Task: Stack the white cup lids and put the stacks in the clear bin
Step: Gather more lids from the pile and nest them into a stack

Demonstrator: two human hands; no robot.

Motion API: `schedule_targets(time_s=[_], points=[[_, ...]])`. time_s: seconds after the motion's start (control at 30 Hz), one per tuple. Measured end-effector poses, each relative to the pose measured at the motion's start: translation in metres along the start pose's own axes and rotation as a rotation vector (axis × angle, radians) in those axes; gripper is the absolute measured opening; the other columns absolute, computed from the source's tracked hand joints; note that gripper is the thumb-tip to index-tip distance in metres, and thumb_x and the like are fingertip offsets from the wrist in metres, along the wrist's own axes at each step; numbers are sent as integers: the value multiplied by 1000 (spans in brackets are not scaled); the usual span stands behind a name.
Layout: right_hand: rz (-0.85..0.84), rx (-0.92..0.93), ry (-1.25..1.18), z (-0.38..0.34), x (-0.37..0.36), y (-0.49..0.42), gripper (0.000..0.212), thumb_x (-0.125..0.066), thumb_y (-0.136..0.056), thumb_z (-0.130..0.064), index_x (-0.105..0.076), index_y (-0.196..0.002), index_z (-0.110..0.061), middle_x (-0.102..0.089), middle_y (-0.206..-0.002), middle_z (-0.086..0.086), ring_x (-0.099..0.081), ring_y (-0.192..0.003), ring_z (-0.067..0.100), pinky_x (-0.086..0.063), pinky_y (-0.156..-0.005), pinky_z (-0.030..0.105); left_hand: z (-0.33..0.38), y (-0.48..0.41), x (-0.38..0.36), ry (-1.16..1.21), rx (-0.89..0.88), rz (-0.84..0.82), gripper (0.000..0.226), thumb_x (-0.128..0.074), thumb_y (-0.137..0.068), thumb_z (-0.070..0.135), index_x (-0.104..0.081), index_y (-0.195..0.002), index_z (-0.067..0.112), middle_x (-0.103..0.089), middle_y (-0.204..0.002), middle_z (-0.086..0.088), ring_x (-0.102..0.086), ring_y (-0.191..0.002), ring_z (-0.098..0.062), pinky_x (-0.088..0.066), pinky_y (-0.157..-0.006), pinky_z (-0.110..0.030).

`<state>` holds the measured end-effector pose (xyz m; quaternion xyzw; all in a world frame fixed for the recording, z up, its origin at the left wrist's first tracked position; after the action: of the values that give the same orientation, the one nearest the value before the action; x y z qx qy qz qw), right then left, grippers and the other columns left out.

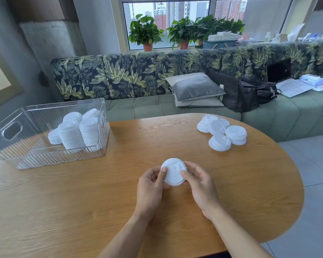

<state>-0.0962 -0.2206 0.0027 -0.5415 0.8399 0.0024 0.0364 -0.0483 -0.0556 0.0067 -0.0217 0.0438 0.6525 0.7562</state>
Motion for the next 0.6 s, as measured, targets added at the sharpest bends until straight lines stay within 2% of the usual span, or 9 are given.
schedule_targets(time_s=[0.07,0.17,0.3,0.37,0.43,0.6], points=[[-10,-1,3,1,1,0,28,-77,-91,-22,-72,-117,-31,-80,-104,-9,-74,-99,9,-56,-82,22,0,0,1,32,12,9,25,-68,-101,31,-73,-112,9,-80,-101,-6,-78,-96,-25,-65,-79,-39],[-11,-20,14,3,0,-1,36,-81,-89,-21,-68,-122,-27,-80,-102,-6,-75,-96,11,-57,-89,31,1,0,1,62,24,5,27,-69,-99,30,-72,-113,7,-80,-103,-7,-77,-98,-24,-64,-76,-34],[32,-33,-62,5,4,-3,30,-81,-90,-20,-71,-118,-23,-81,-104,-4,-76,-100,14,-59,-88,30,4,2,-1,77,43,-47,34,-76,-94,33,-68,-119,11,-81,-101,-8,-78,-97,-21,-61,-75,-24],[48,-42,-98,6,7,-4,31,-81,-90,-20,-70,-119,-20,-81,-106,-1,-77,-102,16,-61,-88,31,3,3,-3,64,53,-73,36,-78,-92,31,-66,-120,12,-81,-98,-8,-79,-94,-21,-61,-75,-24],[44,-42,-91,7,7,-4,33,-81,-90,-20,-69,-120,-19,-80,-107,-1,-77,-102,16,-60,-93,39,2,4,-4,64,60,-84,32,-78,-93,28,-68,-117,9,-81,-97,-9,-79,-93,-22,-62,-74,-24],[26,-18,-20,6,5,-2,35,-83,-88,-24,-69,-121,-25,-81,-106,-5,-76,-103,13,-57,-99,44,4,4,-1,45,44,-54,27,-77,-94,25,-70,-112,5,-81,-97,-9,-79,-92,-23,-63,-74,-27]])
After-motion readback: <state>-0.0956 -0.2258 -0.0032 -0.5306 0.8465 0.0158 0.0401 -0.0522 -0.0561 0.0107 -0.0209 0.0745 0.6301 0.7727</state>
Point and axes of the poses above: each hand's wrist, its own y-axis away from the middle knuckle, its own x-axis out of the back of the hand, z = x × y, the point moved 5 cm from there along -y, towards the middle knuckle
